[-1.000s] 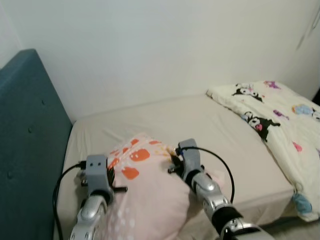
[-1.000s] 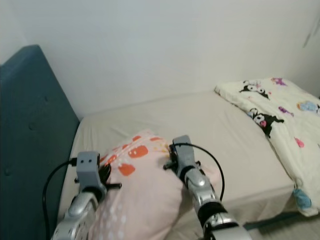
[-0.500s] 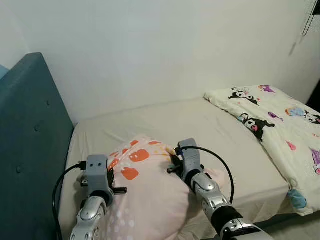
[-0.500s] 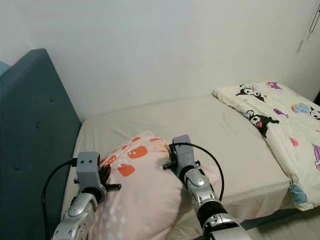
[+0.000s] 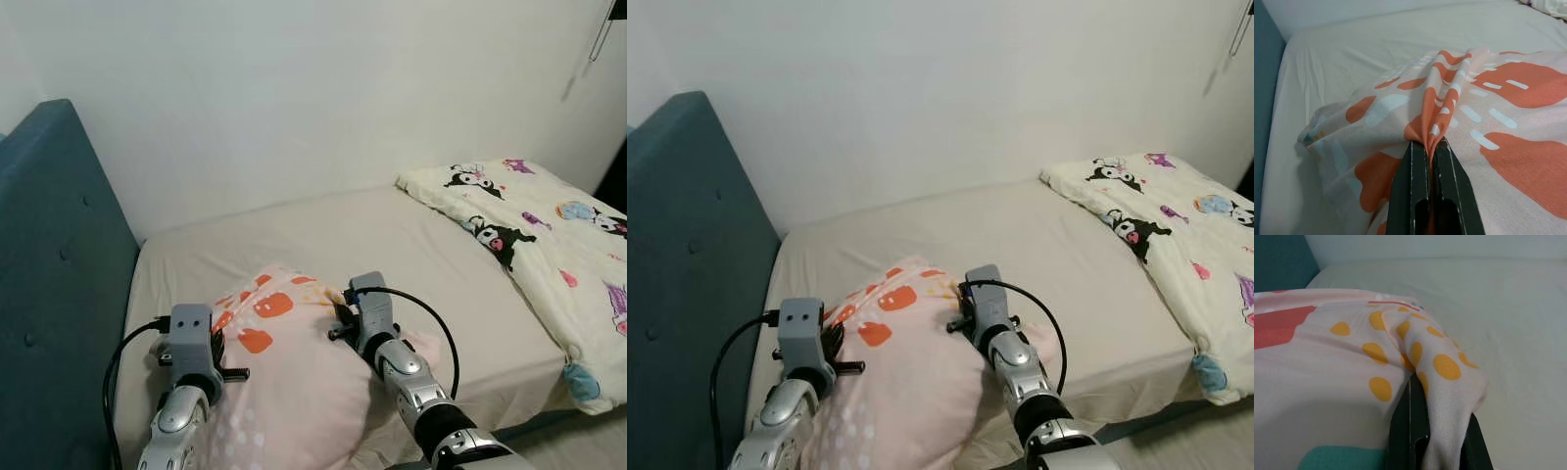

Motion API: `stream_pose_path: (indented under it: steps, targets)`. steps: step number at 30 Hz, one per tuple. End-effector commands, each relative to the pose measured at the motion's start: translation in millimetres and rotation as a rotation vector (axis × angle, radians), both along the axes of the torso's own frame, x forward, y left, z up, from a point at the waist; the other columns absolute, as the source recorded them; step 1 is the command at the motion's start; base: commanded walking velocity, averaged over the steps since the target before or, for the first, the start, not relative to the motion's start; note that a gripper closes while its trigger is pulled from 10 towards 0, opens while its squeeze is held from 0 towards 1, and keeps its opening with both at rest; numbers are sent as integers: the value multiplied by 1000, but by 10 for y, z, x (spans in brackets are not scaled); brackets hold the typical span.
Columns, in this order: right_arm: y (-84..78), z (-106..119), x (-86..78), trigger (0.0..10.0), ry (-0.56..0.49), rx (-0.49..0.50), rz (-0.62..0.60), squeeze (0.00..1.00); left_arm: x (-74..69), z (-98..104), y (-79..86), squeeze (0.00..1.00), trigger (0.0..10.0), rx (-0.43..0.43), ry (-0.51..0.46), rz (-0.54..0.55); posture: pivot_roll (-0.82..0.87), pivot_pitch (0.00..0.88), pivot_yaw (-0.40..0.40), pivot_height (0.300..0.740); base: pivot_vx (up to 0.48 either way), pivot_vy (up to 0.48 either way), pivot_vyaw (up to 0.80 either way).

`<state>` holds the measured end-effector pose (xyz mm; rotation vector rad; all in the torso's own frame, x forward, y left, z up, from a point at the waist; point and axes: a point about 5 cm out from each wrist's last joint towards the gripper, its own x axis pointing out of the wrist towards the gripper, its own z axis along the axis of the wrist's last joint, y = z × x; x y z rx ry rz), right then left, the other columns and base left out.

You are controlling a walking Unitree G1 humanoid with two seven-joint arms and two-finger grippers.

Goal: Clean up the room

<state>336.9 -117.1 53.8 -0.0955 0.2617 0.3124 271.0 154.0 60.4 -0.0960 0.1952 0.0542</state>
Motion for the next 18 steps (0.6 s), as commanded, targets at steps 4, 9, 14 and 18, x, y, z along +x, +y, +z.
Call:
stream_pose_path:
  steps: [4, 9, 14, 18]
  targets:
    - [-72, 35, 15, 10000, -26, 24, -47, 0, -2, 128, 152, 0, 10000, 32, -74, 50, -32, 0, 0, 740, 0, 264, 0]
    - [-65, 35, 15, 10000, -26, 26, -44, 0, -10, 133, 161, 0, 10000, 20, -82, 53, -30, 0, 1, 740, 0, 49, 0]
    - [-56, 39, 17, 10000, -26, 29, -41, 0, -20, 150, 174, 0, 10000, 4, -94, 59, -28, 0, 0, 740, 0, -357, 0]
    - [-49, 41, 18, 10000, -27, 31, -38, 0, -27, 172, 171, 0, 10000, 8, -105, 57, -26, 0, -3, 740, 0, -480, 0]
